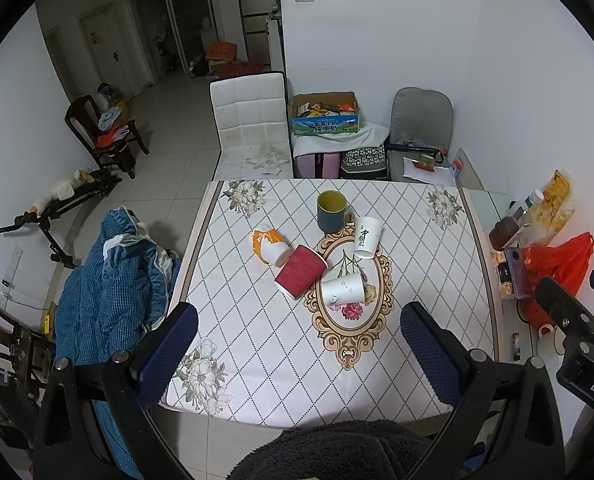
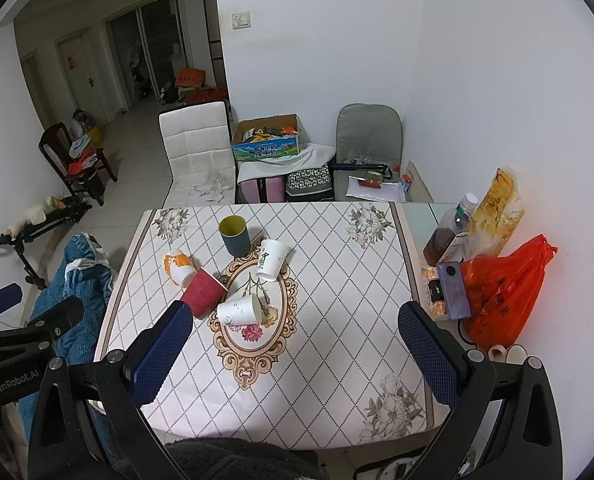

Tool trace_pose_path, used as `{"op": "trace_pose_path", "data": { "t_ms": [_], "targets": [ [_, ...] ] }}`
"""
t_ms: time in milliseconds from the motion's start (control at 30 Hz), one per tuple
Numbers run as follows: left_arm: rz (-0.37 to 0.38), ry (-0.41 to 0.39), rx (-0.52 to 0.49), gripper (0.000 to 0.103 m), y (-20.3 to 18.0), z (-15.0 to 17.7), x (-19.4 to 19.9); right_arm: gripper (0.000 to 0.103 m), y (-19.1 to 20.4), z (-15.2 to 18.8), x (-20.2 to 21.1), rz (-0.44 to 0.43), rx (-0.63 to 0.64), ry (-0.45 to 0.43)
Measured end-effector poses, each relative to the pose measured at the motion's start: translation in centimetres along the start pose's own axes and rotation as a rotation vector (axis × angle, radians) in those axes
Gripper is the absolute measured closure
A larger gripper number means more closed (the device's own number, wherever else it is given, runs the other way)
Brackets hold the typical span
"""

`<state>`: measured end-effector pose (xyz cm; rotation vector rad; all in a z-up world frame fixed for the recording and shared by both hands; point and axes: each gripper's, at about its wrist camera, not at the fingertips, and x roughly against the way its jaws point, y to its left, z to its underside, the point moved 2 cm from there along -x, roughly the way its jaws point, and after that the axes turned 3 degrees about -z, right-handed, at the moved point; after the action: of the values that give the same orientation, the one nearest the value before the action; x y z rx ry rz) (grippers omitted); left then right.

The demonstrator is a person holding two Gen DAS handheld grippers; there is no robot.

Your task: Flip cup upside down

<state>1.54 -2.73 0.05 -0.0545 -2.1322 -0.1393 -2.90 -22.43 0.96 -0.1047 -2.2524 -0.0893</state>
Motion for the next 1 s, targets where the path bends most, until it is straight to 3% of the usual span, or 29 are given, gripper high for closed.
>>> {"op": "trace_pose_path", "data": {
  "t_ms": [300, 433, 633, 1000],
  "targets": [
    [0.003, 0.002, 0.010, 0.000, -0.1, 0.2, -0.2, 0.000, 0.0, 0.2, 0.0, -0.005, -0.003, 0.003],
    [-0.004, 0.011, 0.034, 0.000, -0.4, 0.0, -2.1, 0.000, -0.1, 0.4, -1.1, -0.006, -0.012, 0.019],
    [-0.048, 0.051, 0.052, 0.000, -0.3, 0.7, -7.7, 0.000, -1.6, 1.9, -7.1, -0.007, -0.044, 0.112],
    [-0.130, 0.240, 0.055, 0.000, -1.9, 3.0, -22.6, 0.000, -5.9, 7.8, -24.2, -0.020, -0.079, 0.385]
  ]
}}
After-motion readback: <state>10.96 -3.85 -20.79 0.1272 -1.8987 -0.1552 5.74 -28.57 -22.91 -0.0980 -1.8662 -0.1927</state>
